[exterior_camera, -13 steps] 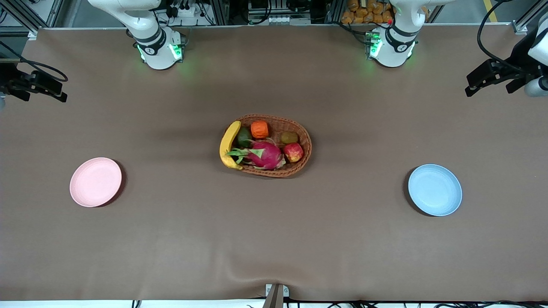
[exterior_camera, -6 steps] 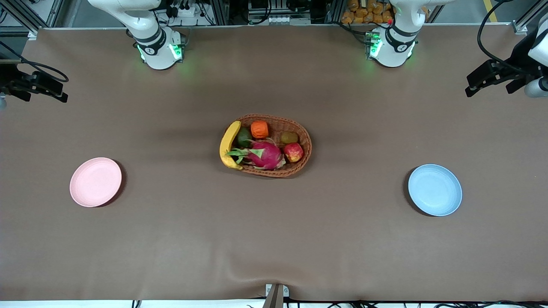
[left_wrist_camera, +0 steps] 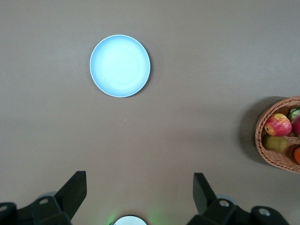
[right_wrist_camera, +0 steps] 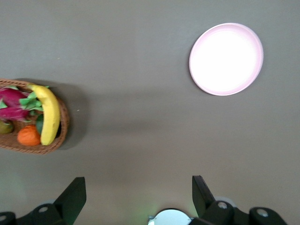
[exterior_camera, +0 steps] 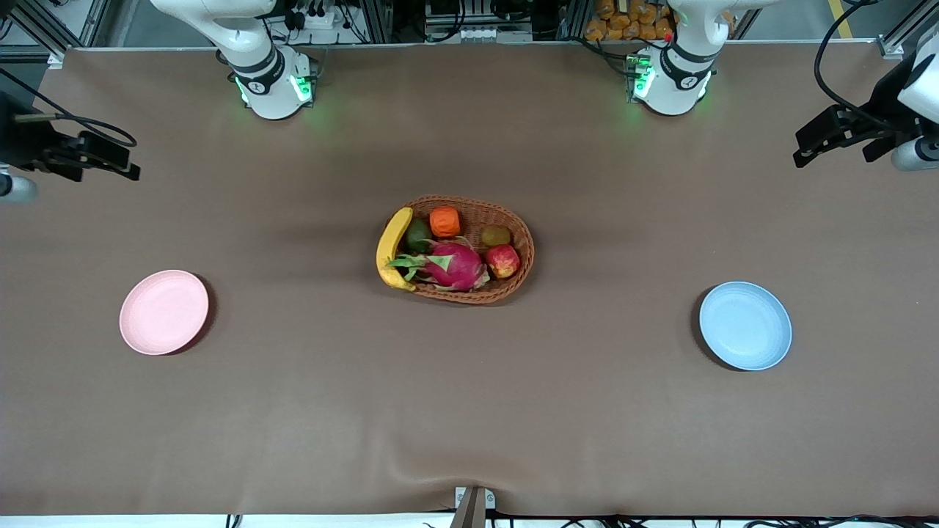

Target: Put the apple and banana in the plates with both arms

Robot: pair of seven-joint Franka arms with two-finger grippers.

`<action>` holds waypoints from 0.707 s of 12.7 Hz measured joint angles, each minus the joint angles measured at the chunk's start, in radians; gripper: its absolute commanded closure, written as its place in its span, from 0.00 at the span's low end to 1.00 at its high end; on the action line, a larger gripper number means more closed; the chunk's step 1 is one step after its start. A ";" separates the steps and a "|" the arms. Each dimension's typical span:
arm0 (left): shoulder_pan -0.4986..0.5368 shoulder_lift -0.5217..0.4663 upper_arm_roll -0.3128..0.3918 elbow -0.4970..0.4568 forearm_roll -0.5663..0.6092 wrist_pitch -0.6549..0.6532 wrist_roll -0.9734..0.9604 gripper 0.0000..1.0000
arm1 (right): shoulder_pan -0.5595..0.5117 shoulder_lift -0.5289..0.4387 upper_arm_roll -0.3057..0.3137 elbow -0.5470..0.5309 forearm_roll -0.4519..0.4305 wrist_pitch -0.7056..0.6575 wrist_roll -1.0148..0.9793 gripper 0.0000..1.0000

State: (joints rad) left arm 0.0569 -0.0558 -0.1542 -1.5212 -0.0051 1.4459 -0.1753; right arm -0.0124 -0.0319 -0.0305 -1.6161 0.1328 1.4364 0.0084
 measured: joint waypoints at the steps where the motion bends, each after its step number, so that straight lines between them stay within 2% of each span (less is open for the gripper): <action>1: 0.000 0.002 0.000 0.000 0.000 0.000 0.000 0.00 | 0.002 0.010 0.002 -0.003 0.031 0.000 0.000 0.00; 4: -0.002 0.008 -0.002 0.000 0.000 0.000 0.000 0.00 | 0.046 0.059 0.009 -0.007 0.096 0.011 0.000 0.00; 9: -0.004 0.008 -0.003 0.001 0.000 0.000 0.000 0.00 | 0.231 0.164 0.016 -0.012 0.119 0.123 0.025 0.00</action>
State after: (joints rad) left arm 0.0530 -0.0477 -0.1576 -1.5204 -0.0051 1.4459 -0.1753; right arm 0.2190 0.1322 -0.0150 -1.6285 0.2514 1.5592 0.0329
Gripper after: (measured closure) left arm 0.000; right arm 0.000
